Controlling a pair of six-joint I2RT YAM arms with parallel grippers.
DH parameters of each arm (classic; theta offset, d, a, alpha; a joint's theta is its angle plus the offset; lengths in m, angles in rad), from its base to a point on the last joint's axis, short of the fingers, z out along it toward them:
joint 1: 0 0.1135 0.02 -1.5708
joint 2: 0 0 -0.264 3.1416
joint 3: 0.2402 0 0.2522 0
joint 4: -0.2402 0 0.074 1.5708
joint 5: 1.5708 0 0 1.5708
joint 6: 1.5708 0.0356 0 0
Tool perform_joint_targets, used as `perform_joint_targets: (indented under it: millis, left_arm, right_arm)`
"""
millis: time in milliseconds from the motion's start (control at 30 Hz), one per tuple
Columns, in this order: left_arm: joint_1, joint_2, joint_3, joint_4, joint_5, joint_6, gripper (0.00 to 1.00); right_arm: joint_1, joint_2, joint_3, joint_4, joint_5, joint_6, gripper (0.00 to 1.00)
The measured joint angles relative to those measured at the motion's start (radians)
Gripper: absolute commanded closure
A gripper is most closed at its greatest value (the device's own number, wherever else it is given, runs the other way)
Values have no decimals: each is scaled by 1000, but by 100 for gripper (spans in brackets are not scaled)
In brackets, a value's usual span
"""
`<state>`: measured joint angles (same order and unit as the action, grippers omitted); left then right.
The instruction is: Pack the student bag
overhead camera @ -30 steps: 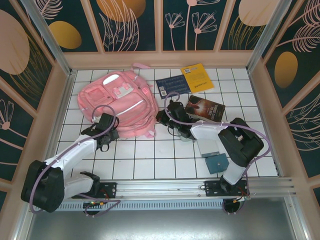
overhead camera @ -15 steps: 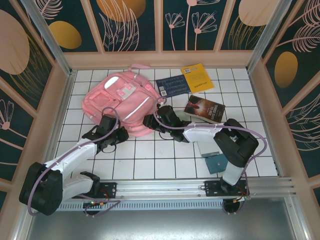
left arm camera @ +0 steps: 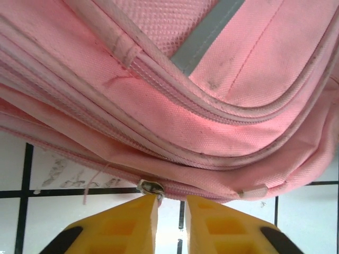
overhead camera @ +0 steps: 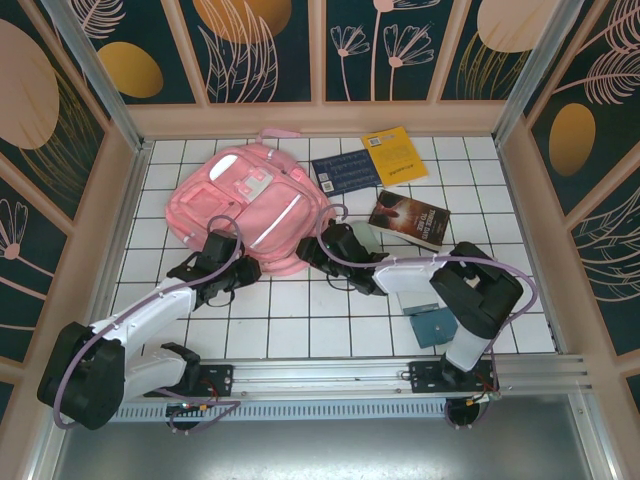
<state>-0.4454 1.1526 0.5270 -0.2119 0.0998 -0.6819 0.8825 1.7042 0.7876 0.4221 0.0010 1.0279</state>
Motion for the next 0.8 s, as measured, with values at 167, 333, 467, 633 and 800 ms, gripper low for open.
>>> perform_joint_targets:
  millis: [167,333,467,633,800]
  left_arm:
    - [0,7,0,3,-4,0,79]
    - [-18,33,0,4,-13,5,75]
    - [-53,50,0,4,-61,10,73]
    - [-104,53,0,-5,-161,11,71]
    - [-183,47,0,-47,-296,-2,70]
  right_arm:
    - [0,2,3,0,-1,0,54]
    - [0,12,9,1,-2,0,54]
    - [0,13,9,1,-2,0,54]
    - [0,13,10,2,-5,0,54]
    - [-5,13,10,2,-13,0,54]
